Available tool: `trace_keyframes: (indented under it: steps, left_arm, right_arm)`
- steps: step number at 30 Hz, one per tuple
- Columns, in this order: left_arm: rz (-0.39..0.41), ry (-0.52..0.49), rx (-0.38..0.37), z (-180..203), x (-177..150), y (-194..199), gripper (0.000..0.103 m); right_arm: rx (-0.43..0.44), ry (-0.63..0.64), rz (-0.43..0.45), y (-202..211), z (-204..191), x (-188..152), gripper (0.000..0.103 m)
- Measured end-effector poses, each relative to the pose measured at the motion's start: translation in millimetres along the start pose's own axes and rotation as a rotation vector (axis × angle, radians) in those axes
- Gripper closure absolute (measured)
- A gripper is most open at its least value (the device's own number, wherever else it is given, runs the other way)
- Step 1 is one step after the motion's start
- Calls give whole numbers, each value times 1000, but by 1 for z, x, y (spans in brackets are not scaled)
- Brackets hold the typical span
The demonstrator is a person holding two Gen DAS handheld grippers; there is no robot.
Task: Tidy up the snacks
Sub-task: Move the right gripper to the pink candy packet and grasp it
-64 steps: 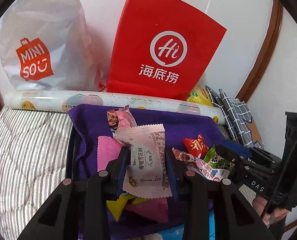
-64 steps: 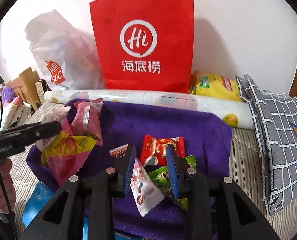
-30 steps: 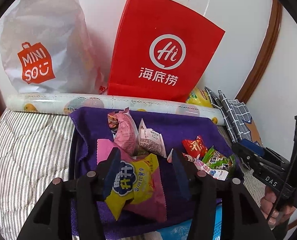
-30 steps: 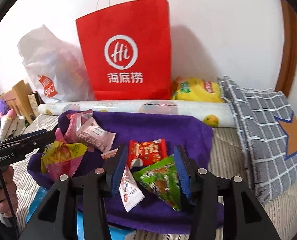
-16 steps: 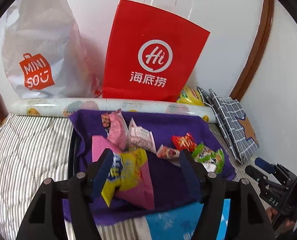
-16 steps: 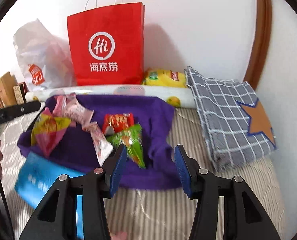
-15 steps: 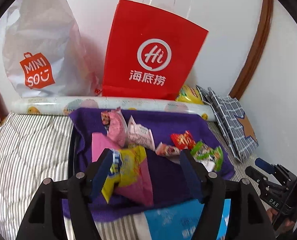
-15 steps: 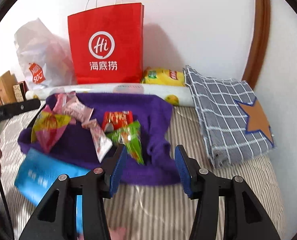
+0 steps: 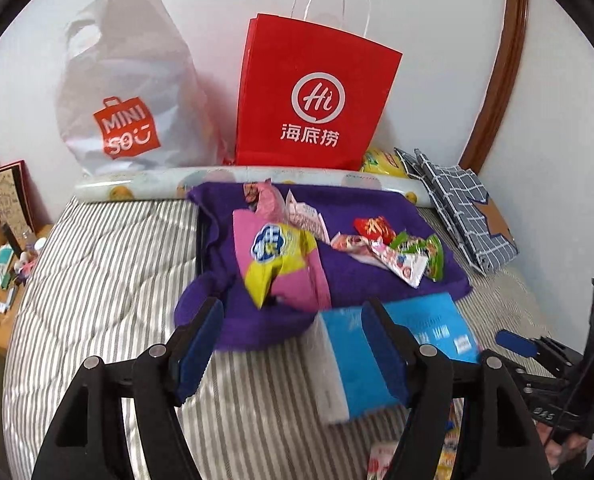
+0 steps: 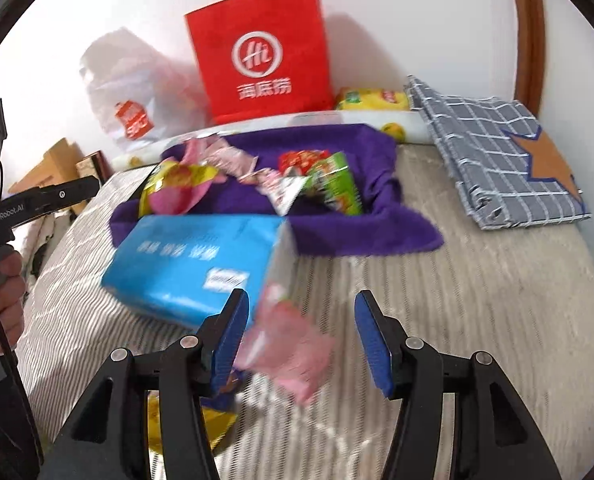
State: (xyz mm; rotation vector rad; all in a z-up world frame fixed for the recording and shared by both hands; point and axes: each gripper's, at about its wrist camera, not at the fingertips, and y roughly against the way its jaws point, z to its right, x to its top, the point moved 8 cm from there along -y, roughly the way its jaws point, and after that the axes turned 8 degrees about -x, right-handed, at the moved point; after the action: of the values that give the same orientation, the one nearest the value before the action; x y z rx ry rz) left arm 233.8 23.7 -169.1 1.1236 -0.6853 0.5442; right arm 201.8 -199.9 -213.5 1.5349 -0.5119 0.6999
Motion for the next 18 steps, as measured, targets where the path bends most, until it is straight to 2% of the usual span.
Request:
trace_keyframes:
  steps: [3, 8, 15, 18]
  left_arm:
    - [0, -17, 21, -1, -11, 12, 33]
    - [10, -56, 69, -7, -25, 27, 33]
    - [4, -38, 68, -14, -33, 30, 33]
    - [3, -23, 54, -15, -35, 29, 33]
  right_arm:
    - [-39, 21, 17, -3, -4, -6, 50]
    - [-54, -40, -1, 1, 18, -12, 53]
    - [-128, -71, -22, 2, 51, -21, 53]
    - [-124, -77, -38, -1, 58, -29, 53]
